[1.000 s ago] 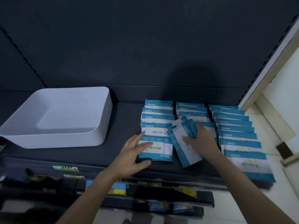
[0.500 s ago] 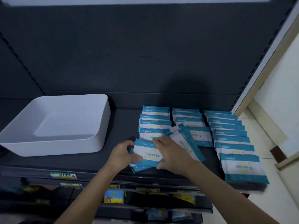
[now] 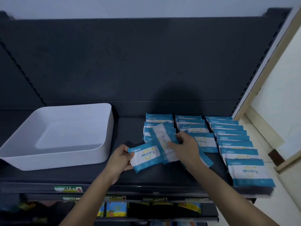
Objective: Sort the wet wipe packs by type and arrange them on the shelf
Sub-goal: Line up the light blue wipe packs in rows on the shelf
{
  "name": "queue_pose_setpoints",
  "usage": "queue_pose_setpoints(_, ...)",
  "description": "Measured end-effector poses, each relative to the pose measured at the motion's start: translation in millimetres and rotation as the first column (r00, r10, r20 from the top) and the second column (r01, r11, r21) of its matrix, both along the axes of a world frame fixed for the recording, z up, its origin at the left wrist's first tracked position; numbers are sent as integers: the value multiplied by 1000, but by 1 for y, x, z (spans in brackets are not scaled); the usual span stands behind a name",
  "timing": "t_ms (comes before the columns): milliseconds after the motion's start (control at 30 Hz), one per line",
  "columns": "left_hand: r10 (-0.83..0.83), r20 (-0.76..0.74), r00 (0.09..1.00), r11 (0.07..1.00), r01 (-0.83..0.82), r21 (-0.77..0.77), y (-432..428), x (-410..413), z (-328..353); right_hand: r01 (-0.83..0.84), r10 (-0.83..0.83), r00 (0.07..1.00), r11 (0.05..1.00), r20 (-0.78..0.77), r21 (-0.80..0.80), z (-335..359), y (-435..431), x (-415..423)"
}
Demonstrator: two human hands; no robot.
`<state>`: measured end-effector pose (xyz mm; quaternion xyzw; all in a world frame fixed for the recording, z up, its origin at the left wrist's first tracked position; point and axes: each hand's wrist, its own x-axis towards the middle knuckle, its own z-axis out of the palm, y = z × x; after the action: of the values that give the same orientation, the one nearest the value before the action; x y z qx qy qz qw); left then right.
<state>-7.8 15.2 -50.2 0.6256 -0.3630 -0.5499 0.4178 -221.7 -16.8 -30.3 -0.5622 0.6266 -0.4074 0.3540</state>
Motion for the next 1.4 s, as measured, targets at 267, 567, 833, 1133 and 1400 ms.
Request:
queue_pose_setpoints(267,23,-250,968,987,-61,-146,-5,-11,17,-63,-264,674,910,690,410,4,14,37)
queue_pose_setpoints(567,109,-80,991,968,-124,-220,-6,-13,6,-5,-85,957,951,277,310,6,22,22)
queue_pose_setpoints(833,4,23,1000,988,-1,-152,-9,3,-4,116,66,827,952,-558,284,3,-4,-64)
queue_pose_setpoints(1133,-172,64,983,980,177,-93,-16,-16,-7,6,-1,1000,903,-12,429,-5,-4,-63)
queue_pose_setpoints(1400,-358,333,873,903,414,-116,-23,-38,-4,104,-118,992,971,53,214,14,6,-83)
